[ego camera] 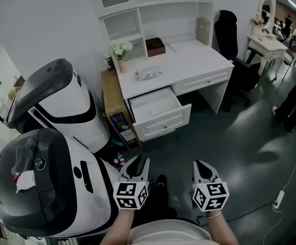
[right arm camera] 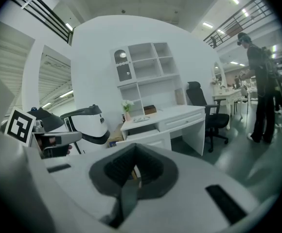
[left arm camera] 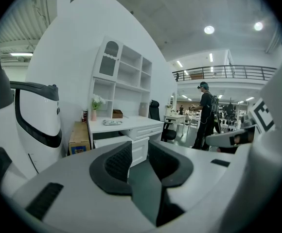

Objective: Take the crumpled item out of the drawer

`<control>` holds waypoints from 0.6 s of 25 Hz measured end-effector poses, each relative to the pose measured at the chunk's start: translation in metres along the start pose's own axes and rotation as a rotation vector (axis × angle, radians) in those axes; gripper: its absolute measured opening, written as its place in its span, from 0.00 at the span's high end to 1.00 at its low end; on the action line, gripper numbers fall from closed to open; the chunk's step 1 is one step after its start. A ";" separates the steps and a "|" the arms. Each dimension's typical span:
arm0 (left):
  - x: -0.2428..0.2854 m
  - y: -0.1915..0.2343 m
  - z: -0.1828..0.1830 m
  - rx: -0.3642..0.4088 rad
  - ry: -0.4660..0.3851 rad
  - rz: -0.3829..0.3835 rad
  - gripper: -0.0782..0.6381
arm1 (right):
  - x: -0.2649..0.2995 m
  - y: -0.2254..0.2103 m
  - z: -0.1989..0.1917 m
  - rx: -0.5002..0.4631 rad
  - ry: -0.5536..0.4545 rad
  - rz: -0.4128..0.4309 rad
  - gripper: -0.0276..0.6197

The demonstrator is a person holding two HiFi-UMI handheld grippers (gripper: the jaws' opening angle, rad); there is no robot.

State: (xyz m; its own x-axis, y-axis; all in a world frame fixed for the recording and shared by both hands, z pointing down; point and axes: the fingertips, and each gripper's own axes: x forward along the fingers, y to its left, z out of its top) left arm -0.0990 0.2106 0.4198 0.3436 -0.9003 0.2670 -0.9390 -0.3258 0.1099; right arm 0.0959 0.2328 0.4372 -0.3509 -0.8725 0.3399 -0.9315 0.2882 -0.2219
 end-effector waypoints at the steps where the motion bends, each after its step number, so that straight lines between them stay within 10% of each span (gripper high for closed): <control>1: 0.006 0.004 0.001 -0.002 0.001 0.001 0.75 | 0.005 -0.001 0.001 -0.001 0.003 -0.001 0.95; 15: 0.125 0.079 0.027 -0.039 0.007 0.029 0.72 | 0.132 -0.027 0.041 -0.009 0.046 -0.027 0.95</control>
State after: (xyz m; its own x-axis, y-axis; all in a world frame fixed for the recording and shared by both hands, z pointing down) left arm -0.1304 0.0647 0.4354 0.3164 -0.9072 0.2771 -0.9475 -0.2879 0.1392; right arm 0.0785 0.0940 0.4500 -0.3290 -0.8610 0.3878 -0.9416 0.2681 -0.2037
